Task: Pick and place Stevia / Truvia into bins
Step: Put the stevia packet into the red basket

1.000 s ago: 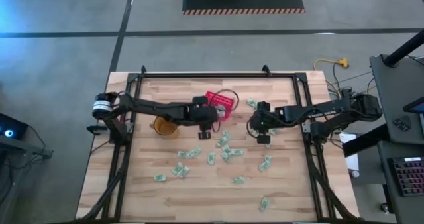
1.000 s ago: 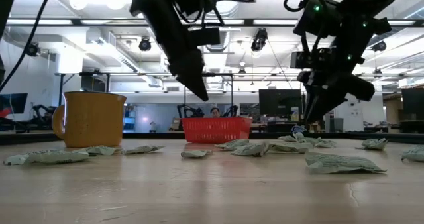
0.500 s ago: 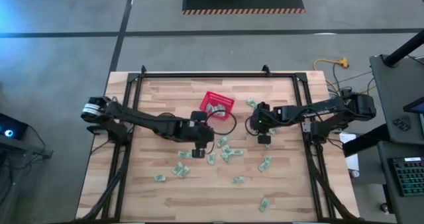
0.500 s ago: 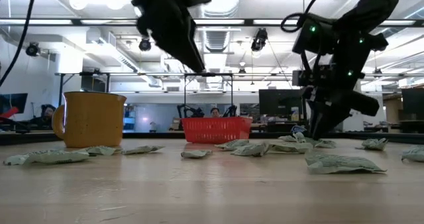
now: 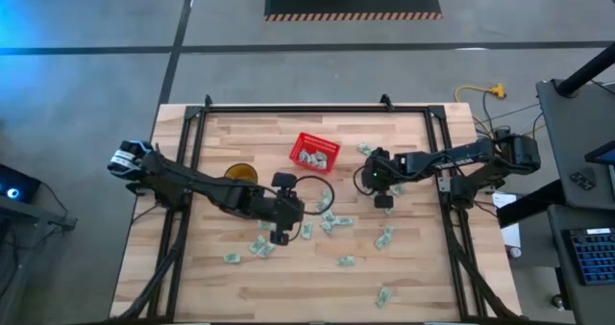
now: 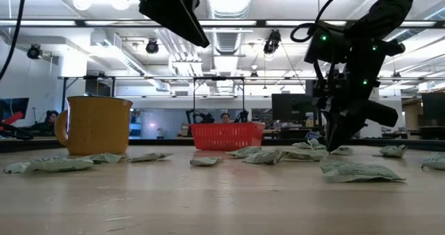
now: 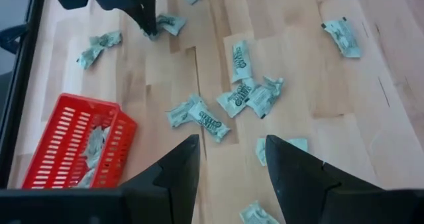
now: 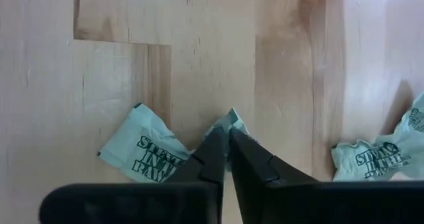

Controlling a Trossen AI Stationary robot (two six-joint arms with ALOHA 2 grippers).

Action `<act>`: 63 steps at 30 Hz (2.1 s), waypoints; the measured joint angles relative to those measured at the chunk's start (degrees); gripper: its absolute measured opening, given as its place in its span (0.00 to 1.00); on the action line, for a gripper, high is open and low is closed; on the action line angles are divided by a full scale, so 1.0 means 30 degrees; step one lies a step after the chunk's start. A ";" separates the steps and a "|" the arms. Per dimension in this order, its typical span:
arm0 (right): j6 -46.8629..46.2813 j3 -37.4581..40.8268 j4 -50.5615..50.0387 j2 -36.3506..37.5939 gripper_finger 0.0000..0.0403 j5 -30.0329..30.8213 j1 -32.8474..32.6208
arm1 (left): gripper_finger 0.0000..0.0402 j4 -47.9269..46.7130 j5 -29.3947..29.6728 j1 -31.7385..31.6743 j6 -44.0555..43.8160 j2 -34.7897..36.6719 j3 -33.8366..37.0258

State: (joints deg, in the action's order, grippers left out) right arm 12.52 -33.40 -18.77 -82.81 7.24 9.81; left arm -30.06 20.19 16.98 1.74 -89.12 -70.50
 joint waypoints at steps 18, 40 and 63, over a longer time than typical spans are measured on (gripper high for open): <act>0.3154 -0.0580 0.7842 0.0579 0.02 0.0086 -0.0012 | 0.39 -0.2397 -0.0277 0.0381 -0.5283 -0.0138 0.2060; 0.3353 -0.1791 1.4771 -0.2081 0.02 -0.0143 0.1450 | 0.39 -0.0073 -0.0578 0.0728 -0.7949 -0.0248 0.5665; 0.2412 -0.4958 0.7607 -0.2202 0.30 -0.0939 0.1827 | 0.39 0.4224 -0.0586 0.0718 -0.7869 -0.0255 0.7902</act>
State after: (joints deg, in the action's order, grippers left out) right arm 19.76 -48.27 4.05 -89.41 4.42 15.29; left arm -17.39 18.43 19.14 -21.87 -89.89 -46.79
